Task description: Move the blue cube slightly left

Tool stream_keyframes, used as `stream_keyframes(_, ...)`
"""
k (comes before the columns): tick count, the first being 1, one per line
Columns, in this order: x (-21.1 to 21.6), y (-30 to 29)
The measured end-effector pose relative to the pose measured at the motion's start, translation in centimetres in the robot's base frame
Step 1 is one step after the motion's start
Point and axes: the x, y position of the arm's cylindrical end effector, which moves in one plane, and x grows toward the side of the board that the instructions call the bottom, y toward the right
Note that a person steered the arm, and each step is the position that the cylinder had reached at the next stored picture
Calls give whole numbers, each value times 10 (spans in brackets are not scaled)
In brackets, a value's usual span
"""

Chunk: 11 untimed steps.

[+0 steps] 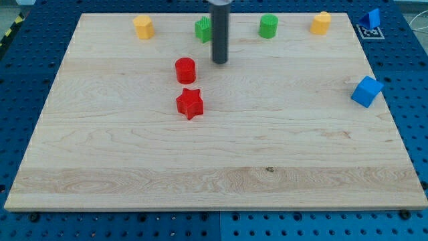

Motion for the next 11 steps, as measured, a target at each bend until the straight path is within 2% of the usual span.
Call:
stream_keyframes(3, 36, 173)
stream_keyframes(4, 36, 218)
stream_keyframes(6, 81, 291)
stream_keyframes(11, 107, 157)
